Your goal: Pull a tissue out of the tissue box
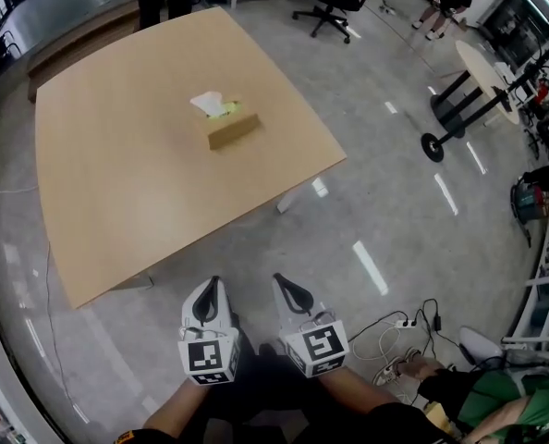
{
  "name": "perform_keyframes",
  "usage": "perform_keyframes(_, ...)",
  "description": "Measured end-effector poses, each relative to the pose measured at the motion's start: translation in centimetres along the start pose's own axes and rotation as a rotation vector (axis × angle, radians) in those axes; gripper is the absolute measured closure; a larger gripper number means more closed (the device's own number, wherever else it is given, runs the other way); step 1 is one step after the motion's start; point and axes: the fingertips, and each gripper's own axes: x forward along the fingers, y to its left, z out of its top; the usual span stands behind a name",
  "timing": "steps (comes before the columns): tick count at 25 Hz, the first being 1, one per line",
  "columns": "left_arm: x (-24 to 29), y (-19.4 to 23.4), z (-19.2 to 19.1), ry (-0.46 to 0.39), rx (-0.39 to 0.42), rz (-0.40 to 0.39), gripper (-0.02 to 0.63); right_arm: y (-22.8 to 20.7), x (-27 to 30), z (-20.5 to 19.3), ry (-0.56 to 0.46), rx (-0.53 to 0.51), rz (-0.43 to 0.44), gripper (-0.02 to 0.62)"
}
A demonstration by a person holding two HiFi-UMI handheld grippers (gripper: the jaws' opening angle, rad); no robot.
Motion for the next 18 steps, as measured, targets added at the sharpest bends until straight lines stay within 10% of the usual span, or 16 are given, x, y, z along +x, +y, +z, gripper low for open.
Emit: perform_keyframes(18,8.6,9.1,7.8,-0.058,-0.021,-0.054,0.588,0.9,12.1,8.5,-0.003,-0.043,-0.017,0.604)
